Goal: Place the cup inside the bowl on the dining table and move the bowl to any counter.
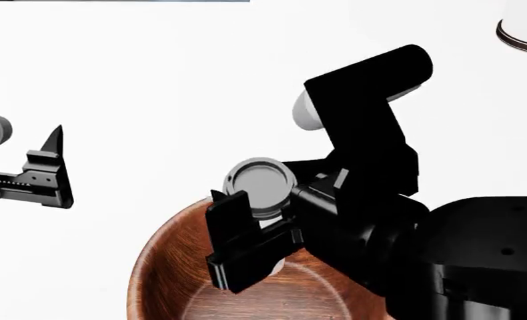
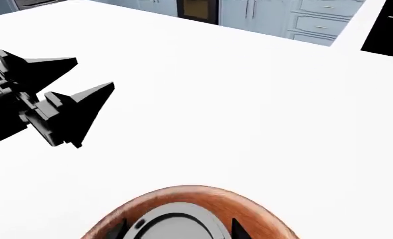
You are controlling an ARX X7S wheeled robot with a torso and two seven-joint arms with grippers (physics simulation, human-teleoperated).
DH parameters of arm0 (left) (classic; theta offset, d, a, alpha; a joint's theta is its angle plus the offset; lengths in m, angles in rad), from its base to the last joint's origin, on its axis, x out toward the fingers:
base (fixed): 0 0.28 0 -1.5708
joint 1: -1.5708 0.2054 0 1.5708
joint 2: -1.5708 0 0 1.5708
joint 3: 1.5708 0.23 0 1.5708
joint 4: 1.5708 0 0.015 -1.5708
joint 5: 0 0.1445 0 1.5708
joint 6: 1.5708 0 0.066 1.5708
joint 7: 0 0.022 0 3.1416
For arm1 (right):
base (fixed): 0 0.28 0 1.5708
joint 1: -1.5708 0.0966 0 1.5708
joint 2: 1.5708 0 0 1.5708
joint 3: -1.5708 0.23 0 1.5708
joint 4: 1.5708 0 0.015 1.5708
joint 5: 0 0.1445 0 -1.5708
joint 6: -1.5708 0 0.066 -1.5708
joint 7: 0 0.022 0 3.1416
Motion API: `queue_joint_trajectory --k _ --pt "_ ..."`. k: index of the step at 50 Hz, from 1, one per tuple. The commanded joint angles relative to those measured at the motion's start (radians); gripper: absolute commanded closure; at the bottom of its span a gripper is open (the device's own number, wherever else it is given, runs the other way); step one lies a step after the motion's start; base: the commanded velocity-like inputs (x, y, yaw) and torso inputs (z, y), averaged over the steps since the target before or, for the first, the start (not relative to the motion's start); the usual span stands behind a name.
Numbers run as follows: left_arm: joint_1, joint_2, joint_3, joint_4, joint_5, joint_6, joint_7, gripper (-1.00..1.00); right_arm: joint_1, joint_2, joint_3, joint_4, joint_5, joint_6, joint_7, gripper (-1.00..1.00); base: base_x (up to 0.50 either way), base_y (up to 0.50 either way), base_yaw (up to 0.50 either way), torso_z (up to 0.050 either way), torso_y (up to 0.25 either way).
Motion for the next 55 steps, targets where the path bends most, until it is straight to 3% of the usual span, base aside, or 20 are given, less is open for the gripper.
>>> queue_joint_trajectory --k 1,23,24,37,55 --pt "0.002 0.000 0.003 0.004 -0.002 -0.001 -0.002 -1.00 -0.062 0.006 -0.032 -0.013 -0.026 0.010 0.004 1.00 0.00 0.00 0.00 0.000 0.000" --pt "0.004 0.006 0.014 0.003 -0.003 0.009 0.007 -1.00 -0.167 -0.079 -0.085 0.126 -0.062 -0.009 -0.050 1.00 0.00 0.00 0.00 0.000 0.000" --pt "0.005 0.006 0.014 0.002 -0.002 0.011 0.009 -1.00 -0.163 -0.078 -0.083 0.123 -0.060 -0.006 -0.048 -1.00 0.00 0.00 0.00 0.000 0.000" --pt "0.002 0.009 0.020 0.000 -0.002 0.012 0.010 -1.00 -0.132 -0.053 -0.061 0.086 -0.048 0.001 -0.033 -1.00 0.00 0.00 0.00 0.000 0.000" --pt "-0.002 0.017 0.034 -0.005 0.005 0.014 0.007 -1.00 0.054 0.031 0.031 0.075 0.015 0.067 0.000 -1.00 0.00 0.00 0.00 0.000 0.000"
